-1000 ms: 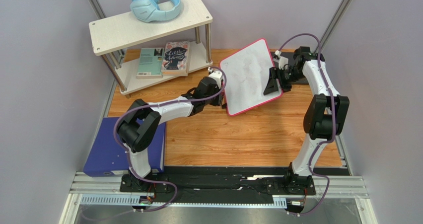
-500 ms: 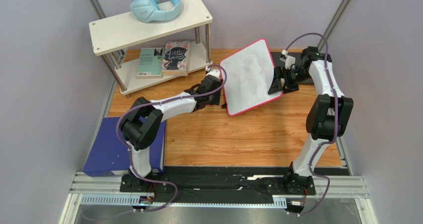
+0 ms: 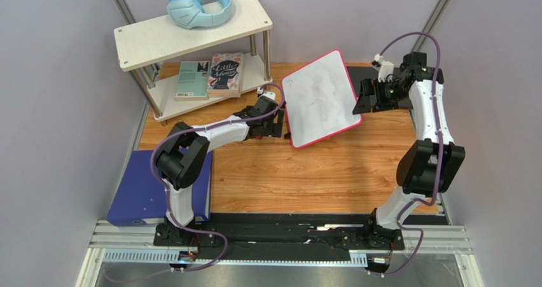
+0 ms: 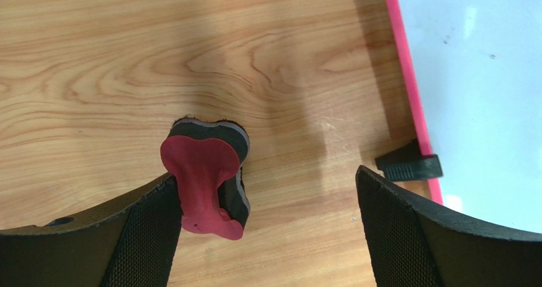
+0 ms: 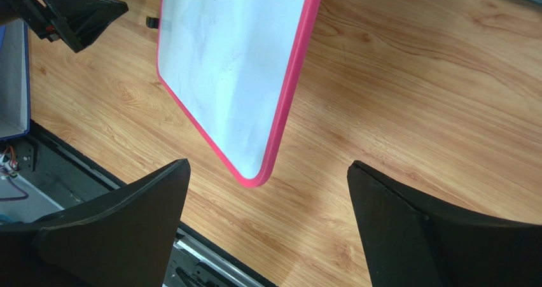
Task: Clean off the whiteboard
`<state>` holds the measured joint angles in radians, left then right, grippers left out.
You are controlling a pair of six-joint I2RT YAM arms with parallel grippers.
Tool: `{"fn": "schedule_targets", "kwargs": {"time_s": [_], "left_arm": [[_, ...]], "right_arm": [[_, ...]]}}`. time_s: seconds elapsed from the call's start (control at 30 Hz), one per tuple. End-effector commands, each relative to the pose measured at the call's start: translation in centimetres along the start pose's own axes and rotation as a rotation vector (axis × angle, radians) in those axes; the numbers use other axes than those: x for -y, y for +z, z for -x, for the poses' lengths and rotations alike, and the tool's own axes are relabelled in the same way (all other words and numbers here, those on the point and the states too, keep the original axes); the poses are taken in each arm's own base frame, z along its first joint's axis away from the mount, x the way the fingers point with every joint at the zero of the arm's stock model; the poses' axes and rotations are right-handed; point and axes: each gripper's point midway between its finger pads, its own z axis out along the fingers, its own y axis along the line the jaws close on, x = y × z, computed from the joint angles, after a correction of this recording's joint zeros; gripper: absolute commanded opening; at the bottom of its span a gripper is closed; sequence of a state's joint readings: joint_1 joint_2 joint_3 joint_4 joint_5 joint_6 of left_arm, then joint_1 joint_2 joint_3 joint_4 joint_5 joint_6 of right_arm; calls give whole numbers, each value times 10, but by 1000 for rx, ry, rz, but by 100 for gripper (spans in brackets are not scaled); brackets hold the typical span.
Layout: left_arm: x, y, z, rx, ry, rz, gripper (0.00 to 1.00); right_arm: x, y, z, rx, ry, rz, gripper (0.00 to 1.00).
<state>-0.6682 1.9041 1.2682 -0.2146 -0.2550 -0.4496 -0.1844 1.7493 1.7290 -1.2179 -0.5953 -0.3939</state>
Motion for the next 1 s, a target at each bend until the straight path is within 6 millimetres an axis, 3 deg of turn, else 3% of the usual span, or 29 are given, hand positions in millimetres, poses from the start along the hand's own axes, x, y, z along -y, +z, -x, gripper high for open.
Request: {"fn": "schedule_targets", "kwargs": {"time_s": [0.0, 0.1, 0.23, 0.37, 0.5, 0.77, 0.9, 0.97], "left_arm": [[19, 0, -7, -50, -30, -83, 99], [23, -1, -10, -51, -26, -115, 97], [20, -5, -5, -22, 0, -114, 98], [22, 3, -6, -63, 7, -98, 97], [31, 15, -10, -94, -2, -109, 94], [69, 15, -23, -107, 63, -161, 95], [60, 5, -14, -61, 53, -135, 95], [44, -1, -12, -59, 77, -72, 98]], "right_arm": [[-16, -46, 32, 159, -123, -82, 100], [-42, -62, 41, 249, -182, -39, 100], [-77, -65, 49, 293, -261, 18, 100], [-98, -68, 61, 342, -253, 103, 100], [-116, -57, 63, 324, -246, 180, 100], [-138, -27, 63, 278, -265, 240, 100], [-142, -19, 69, 272, -255, 265, 100], [-147, -16, 73, 266, -257, 281, 99]]}}
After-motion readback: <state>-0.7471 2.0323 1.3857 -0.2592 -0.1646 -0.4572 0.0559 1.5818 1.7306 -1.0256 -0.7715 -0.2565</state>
